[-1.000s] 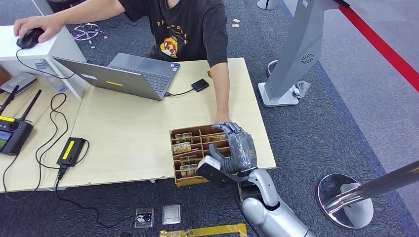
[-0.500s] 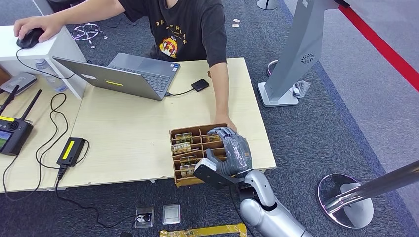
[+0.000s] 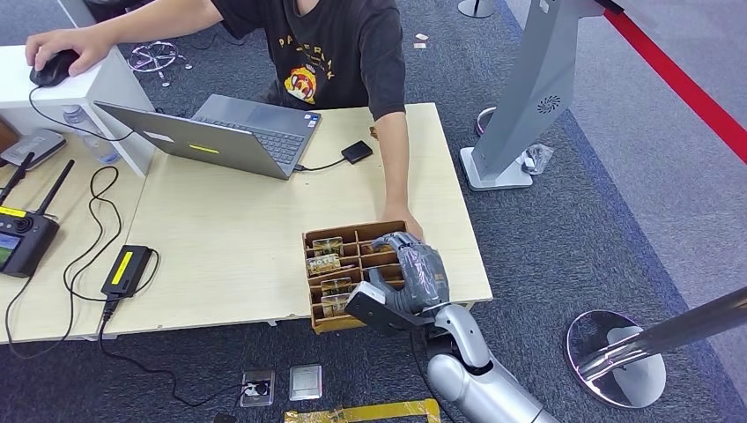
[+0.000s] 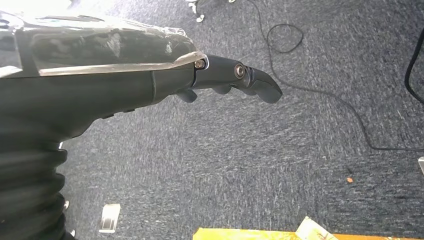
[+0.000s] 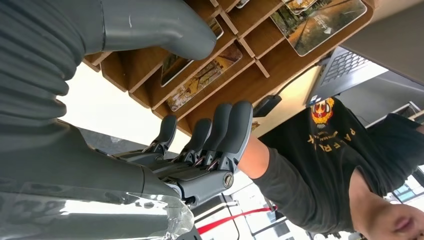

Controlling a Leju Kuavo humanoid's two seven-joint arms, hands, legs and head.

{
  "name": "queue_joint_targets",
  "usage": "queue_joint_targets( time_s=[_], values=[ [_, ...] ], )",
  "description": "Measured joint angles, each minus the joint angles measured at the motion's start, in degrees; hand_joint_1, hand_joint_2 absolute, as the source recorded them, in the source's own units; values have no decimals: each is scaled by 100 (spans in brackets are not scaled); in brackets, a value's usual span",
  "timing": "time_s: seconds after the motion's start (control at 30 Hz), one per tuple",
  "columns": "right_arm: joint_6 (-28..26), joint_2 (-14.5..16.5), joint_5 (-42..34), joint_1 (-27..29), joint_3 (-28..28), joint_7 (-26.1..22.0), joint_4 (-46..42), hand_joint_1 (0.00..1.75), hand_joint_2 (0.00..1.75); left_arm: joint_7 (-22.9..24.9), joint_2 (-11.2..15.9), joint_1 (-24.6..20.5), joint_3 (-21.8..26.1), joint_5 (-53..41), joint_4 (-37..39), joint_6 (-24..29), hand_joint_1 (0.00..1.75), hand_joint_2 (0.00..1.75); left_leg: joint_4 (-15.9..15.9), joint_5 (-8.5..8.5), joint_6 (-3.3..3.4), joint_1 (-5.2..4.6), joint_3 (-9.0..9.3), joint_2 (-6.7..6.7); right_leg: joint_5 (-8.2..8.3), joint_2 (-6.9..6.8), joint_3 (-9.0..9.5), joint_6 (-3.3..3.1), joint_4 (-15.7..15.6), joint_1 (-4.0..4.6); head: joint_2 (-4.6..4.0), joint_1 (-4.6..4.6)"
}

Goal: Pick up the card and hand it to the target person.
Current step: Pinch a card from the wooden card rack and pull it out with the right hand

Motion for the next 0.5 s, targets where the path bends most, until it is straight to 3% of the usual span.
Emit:
queue_joint_targets(
  time_s=[0.5],
  values=[
    [11,0,-7,1,36,37,239,75,175,7,2,0,0,-7,0,-15,0,175,0,0,0,0,0,0,0,0,0,0,0,0,0,0]
  ],
)
